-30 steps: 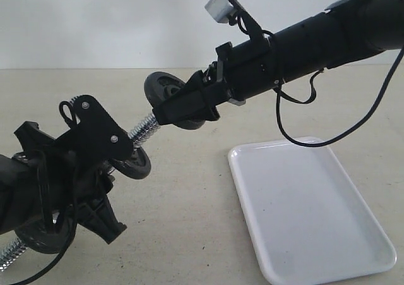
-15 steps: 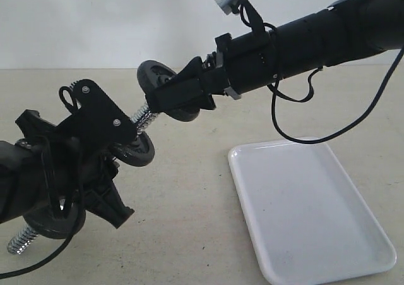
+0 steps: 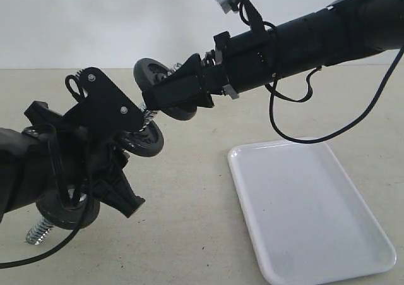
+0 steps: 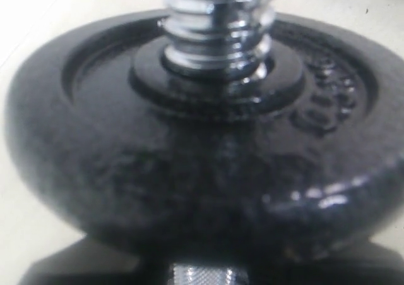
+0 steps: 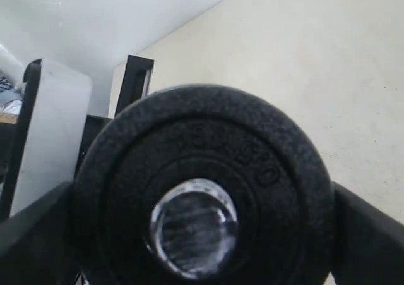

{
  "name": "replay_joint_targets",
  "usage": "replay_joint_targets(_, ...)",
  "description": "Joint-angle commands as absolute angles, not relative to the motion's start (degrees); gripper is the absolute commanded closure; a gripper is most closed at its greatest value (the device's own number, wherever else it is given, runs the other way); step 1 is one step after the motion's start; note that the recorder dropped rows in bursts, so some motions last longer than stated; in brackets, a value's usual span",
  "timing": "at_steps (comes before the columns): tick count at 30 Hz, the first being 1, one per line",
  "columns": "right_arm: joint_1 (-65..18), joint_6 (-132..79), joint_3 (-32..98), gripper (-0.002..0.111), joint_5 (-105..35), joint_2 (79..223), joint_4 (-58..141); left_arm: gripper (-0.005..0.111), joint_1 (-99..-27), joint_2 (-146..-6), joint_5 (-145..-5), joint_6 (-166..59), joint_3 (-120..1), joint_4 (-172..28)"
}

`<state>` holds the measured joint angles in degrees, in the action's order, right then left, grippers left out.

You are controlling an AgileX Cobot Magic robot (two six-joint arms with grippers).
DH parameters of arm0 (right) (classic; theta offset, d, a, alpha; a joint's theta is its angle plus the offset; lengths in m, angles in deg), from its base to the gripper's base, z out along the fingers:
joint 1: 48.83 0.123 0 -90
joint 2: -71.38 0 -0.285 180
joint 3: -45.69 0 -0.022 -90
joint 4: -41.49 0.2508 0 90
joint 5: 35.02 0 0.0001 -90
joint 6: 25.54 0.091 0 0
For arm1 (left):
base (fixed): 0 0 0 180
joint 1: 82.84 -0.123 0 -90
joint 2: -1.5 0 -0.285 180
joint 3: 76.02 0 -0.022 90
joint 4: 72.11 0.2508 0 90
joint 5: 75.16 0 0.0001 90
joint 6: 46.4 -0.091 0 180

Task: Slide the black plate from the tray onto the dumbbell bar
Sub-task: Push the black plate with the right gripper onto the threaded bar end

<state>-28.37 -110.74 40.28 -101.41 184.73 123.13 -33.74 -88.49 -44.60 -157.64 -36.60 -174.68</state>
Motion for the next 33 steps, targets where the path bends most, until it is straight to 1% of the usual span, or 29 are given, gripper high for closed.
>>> replay_joint_targets(1, -28.3, -110.7, 40.5, 0.108, -105.0, 183.9, 124.5, 0.102, -33.7, -86.1, -39.6, -155.7, -39.5, -169.1)
replay_joint_targets(12, -28.3, -107.9, 40.5, 0.108, -105.0, 183.9, 122.6, 0.102, -33.7, -86.1, -39.6, -155.7, -39.5, -169.1)
replay_joint_targets(20, -28.3, -106.3, 40.5, 0.108, -105.0, 183.9, 114.8, 0.102, -33.7, -86.1, -39.8, -155.3, -39.5, -169.1)
replay_joint_targets(33, -28.3, -105.8, 40.5, 0.108, -105.0, 183.9, 111.6, 0.102, -33.7, -86.1, -39.8, -155.3, -39.5, -169.1)
